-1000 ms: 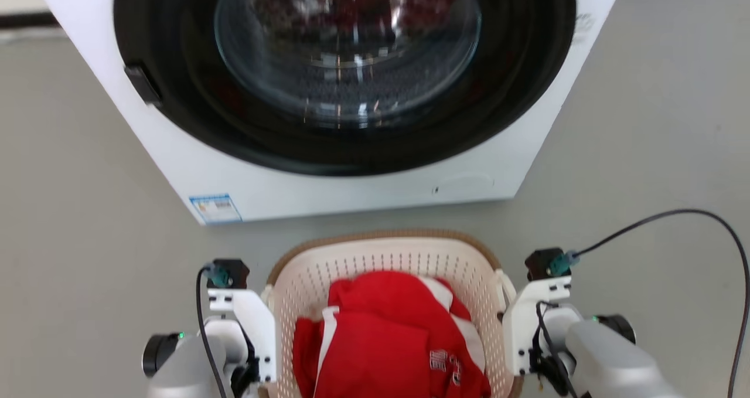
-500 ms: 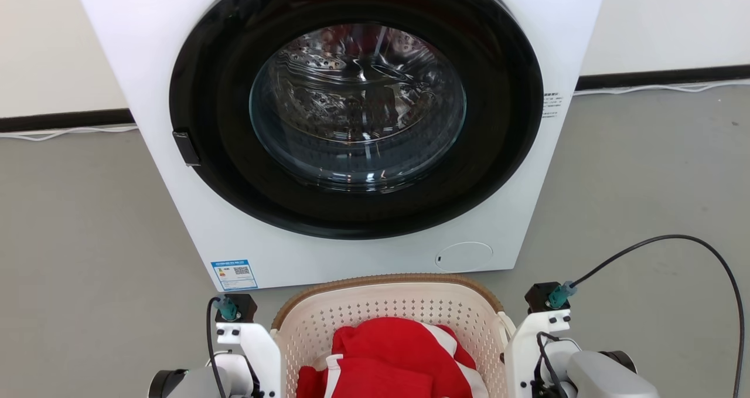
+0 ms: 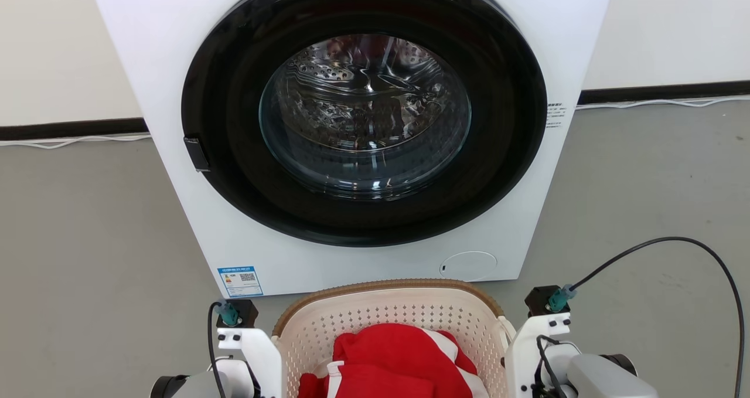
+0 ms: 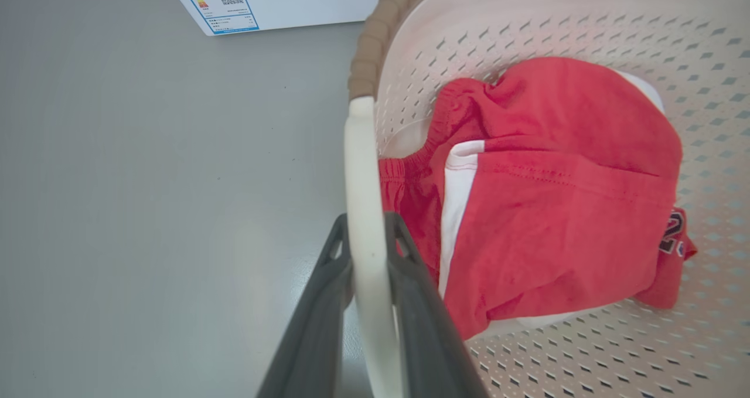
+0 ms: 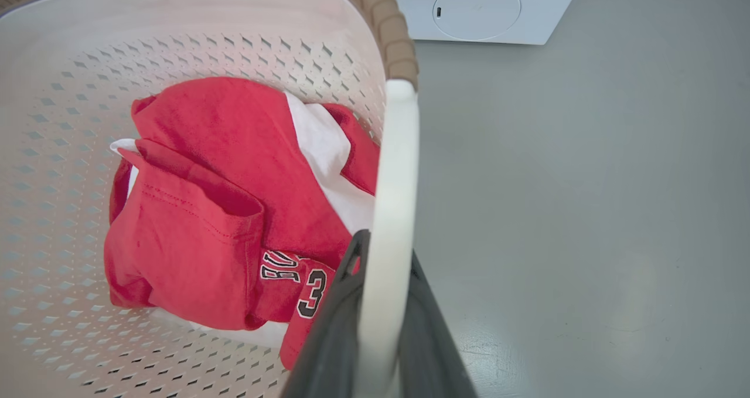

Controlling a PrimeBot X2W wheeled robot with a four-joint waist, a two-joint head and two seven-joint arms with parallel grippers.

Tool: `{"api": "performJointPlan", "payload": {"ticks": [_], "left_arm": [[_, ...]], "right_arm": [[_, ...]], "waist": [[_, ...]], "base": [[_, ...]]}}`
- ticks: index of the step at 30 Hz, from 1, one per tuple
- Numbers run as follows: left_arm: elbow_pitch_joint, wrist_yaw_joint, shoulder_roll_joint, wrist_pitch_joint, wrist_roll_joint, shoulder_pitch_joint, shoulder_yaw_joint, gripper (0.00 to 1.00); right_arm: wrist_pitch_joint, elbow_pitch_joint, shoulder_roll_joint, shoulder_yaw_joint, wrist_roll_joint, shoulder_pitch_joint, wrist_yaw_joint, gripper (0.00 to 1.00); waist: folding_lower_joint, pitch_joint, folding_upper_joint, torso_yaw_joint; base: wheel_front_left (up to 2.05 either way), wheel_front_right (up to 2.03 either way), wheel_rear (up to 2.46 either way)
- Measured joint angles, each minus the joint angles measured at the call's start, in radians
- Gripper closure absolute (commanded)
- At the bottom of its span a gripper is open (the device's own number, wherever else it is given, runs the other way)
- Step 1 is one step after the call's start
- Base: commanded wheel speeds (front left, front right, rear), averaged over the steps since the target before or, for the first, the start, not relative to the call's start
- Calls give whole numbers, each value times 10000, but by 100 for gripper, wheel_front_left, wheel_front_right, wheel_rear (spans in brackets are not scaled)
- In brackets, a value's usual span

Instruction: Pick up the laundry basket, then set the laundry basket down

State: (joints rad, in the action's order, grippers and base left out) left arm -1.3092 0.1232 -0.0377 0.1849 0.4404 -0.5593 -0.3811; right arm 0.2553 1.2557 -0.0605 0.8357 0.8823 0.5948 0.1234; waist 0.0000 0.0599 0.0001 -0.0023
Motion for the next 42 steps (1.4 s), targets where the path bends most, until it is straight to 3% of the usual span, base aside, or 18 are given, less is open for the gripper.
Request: {"api": "performJointPlan", "payload": {"ticks": [30,42], "left_arm": [[-4,0,-42,173,341,1,-372,100],[-4,0,-52,-163,447,-31,-460,100]], "right_arm": [[-19,123,2,685,721,1,0,100],[-681,84,-2,1026,821,70,0,100]], "waist": [[0,1,0,-138],[0,-530,0,-92]], "base": [[0,0,0],[0,0,0]]}}
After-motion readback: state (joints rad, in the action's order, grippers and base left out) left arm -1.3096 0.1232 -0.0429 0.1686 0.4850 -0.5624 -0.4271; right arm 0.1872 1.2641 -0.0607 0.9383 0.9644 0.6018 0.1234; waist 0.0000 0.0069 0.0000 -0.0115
